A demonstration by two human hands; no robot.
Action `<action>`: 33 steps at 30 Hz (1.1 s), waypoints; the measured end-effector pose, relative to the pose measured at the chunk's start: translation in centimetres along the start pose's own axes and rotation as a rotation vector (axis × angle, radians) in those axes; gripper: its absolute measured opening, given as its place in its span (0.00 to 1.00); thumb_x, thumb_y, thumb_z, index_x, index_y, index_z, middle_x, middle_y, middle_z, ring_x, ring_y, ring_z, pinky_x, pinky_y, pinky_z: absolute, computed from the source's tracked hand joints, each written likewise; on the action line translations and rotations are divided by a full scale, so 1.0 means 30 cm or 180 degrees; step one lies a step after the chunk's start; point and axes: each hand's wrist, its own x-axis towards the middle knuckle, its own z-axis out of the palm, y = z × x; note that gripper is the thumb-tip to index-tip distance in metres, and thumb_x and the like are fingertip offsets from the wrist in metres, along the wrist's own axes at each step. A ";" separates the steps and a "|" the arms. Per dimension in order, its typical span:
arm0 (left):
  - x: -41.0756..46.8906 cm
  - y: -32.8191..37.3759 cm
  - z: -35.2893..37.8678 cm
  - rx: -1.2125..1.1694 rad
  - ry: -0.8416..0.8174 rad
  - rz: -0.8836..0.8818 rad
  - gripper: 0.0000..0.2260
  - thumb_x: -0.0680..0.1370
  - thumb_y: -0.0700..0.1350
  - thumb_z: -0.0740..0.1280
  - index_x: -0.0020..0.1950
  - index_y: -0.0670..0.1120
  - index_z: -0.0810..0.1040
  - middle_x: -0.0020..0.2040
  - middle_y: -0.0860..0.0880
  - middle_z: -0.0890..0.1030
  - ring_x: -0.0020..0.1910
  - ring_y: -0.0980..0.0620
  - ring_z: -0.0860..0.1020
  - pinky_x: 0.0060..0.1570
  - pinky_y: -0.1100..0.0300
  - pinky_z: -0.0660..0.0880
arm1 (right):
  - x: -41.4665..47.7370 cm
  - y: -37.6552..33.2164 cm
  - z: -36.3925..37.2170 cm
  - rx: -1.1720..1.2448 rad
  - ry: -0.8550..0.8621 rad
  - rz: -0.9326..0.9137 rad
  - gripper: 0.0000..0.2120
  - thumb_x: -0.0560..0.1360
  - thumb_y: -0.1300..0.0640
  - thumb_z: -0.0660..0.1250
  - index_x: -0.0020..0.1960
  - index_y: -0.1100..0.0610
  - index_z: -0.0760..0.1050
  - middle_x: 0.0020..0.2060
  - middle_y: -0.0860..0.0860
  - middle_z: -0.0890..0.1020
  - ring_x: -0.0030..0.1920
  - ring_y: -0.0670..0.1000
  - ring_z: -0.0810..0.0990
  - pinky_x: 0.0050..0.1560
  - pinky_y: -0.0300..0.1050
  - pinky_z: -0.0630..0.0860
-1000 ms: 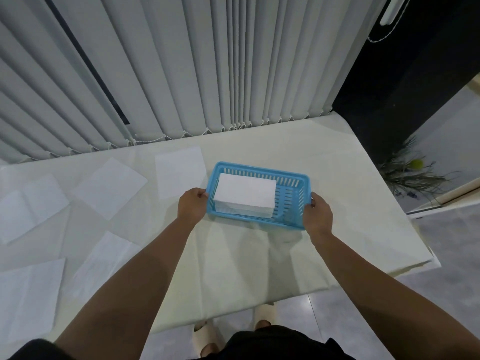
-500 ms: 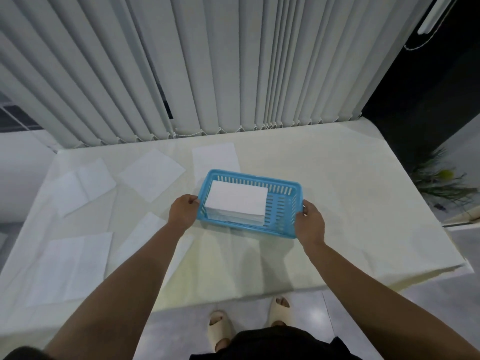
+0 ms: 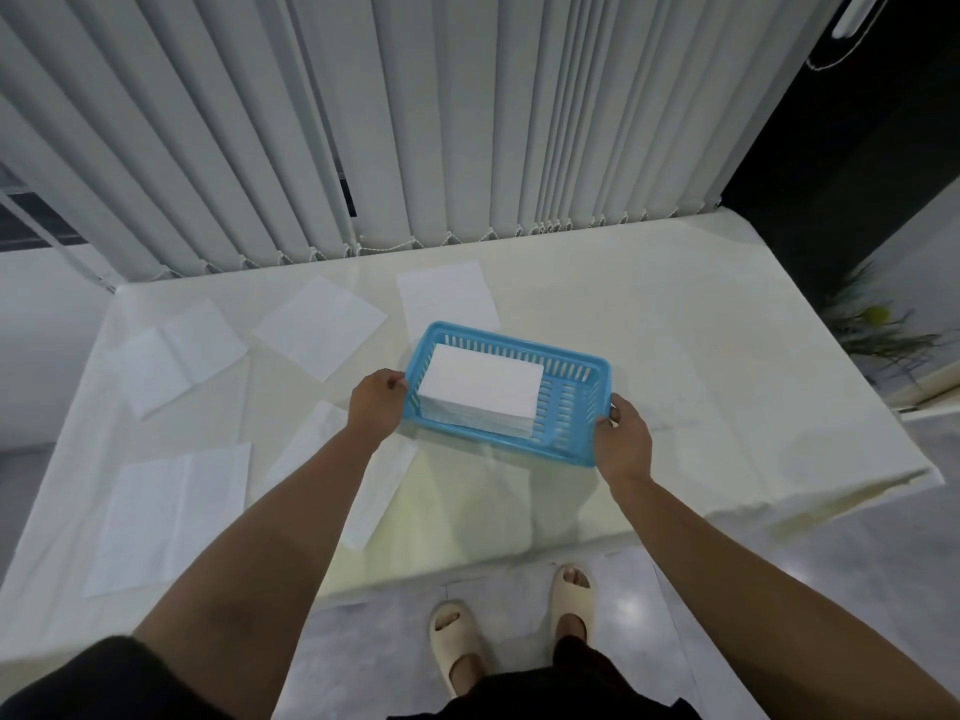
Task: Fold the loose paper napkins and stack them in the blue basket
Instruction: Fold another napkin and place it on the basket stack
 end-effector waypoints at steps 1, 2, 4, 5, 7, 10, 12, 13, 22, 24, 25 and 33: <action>-0.003 -0.006 0.002 -0.0032 0.0015 0.0005 0.15 0.81 0.43 0.57 0.64 0.42 0.76 0.59 0.42 0.80 0.54 0.44 0.77 0.53 0.55 0.74 | -0.002 0.002 0.000 -0.0029 -0.0015 -0.0033 0.16 0.77 0.67 0.55 0.59 0.57 0.75 0.48 0.47 0.77 0.50 0.50 0.75 0.50 0.41 0.68; -0.006 -0.013 0.005 -0.0068 0.0039 0.0013 0.15 0.81 0.44 0.57 0.63 0.42 0.77 0.59 0.43 0.80 0.53 0.45 0.77 0.53 0.55 0.74 | -0.006 0.004 -0.001 -0.0078 -0.0030 -0.0067 0.15 0.77 0.66 0.55 0.58 0.57 0.75 0.49 0.48 0.77 0.50 0.50 0.76 0.49 0.42 0.69; -0.019 -0.028 0.007 -0.0152 0.0096 0.0020 0.15 0.81 0.45 0.57 0.64 0.43 0.76 0.59 0.44 0.80 0.53 0.46 0.77 0.54 0.54 0.75 | -0.012 0.013 -0.002 -0.0143 -0.0057 -0.0079 0.14 0.77 0.64 0.55 0.56 0.57 0.76 0.48 0.50 0.80 0.49 0.54 0.78 0.47 0.45 0.72; -0.028 -0.036 0.006 -0.0182 0.0114 0.0011 0.15 0.81 0.45 0.57 0.64 0.43 0.76 0.60 0.44 0.80 0.54 0.46 0.77 0.55 0.54 0.75 | -0.016 0.016 0.001 -0.0145 -0.0080 -0.0062 0.13 0.77 0.64 0.55 0.56 0.57 0.75 0.48 0.51 0.80 0.48 0.54 0.79 0.47 0.47 0.74; -0.051 -0.050 0.000 -0.0181 0.0152 0.0000 0.15 0.82 0.46 0.57 0.64 0.43 0.75 0.61 0.44 0.79 0.57 0.45 0.77 0.57 0.54 0.74 | -0.040 0.009 0.004 -0.0280 -0.0120 -0.0119 0.13 0.77 0.61 0.56 0.59 0.58 0.73 0.49 0.50 0.78 0.49 0.53 0.77 0.52 0.48 0.74; -0.094 -0.079 -0.026 -0.0108 0.0313 0.0014 0.14 0.82 0.45 0.57 0.65 0.43 0.75 0.63 0.45 0.78 0.60 0.45 0.76 0.60 0.55 0.71 | -0.067 -0.003 0.018 -0.0956 -0.0080 -0.0570 0.20 0.76 0.54 0.57 0.67 0.59 0.70 0.64 0.55 0.74 0.63 0.60 0.72 0.64 0.55 0.71; -0.128 -0.111 -0.053 -0.0090 0.0462 -0.0043 0.14 0.81 0.44 0.58 0.64 0.44 0.75 0.63 0.45 0.78 0.61 0.45 0.76 0.61 0.57 0.70 | -0.097 -0.024 0.029 -0.1472 -0.0024 -0.0828 0.23 0.77 0.55 0.60 0.71 0.58 0.67 0.73 0.57 0.66 0.69 0.61 0.65 0.69 0.55 0.65; -0.145 -0.131 -0.067 -0.0080 0.0518 -0.0085 0.13 0.81 0.44 0.59 0.64 0.44 0.76 0.63 0.45 0.78 0.61 0.45 0.76 0.61 0.56 0.70 | -0.117 -0.036 0.034 -0.1595 -0.0032 -0.0969 0.23 0.77 0.55 0.61 0.72 0.58 0.66 0.74 0.57 0.64 0.70 0.61 0.63 0.70 0.55 0.63; -0.309 -0.382 -0.165 0.0013 0.0751 -0.0607 0.13 0.78 0.42 0.62 0.62 0.44 0.76 0.60 0.45 0.79 0.59 0.45 0.77 0.57 0.55 0.72 | -0.302 -0.112 0.190 -0.1744 -0.0596 -0.2137 0.16 0.74 0.58 0.65 0.62 0.53 0.76 0.68 0.50 0.72 0.65 0.57 0.68 0.64 0.53 0.65; -0.332 -0.430 -0.192 0.0080 0.0780 -0.0735 0.13 0.78 0.43 0.63 0.62 0.44 0.76 0.60 0.44 0.79 0.60 0.44 0.76 0.58 0.54 0.72 | -0.316 -0.141 0.242 -0.1849 -0.0777 -0.2272 0.15 0.75 0.56 0.64 0.61 0.52 0.76 0.64 0.48 0.75 0.62 0.55 0.69 0.61 0.51 0.67; -0.335 -0.451 -0.207 0.0108 0.0795 -0.0771 0.13 0.78 0.43 0.63 0.62 0.44 0.76 0.60 0.44 0.79 0.60 0.44 0.76 0.58 0.53 0.72 | -0.319 -0.162 0.267 -0.1928 -0.0857 -0.2373 0.14 0.76 0.55 0.63 0.61 0.52 0.76 0.62 0.47 0.76 0.61 0.54 0.70 0.60 0.50 0.67; -0.284 -0.557 -0.292 0.0743 0.0584 -0.0918 0.16 0.79 0.48 0.62 0.66 0.47 0.74 0.62 0.47 0.77 0.63 0.45 0.74 0.58 0.52 0.74 | -0.292 -0.356 0.595 -0.2912 -0.1644 -0.3240 0.13 0.78 0.53 0.58 0.59 0.50 0.77 0.57 0.48 0.80 0.60 0.54 0.72 0.57 0.50 0.65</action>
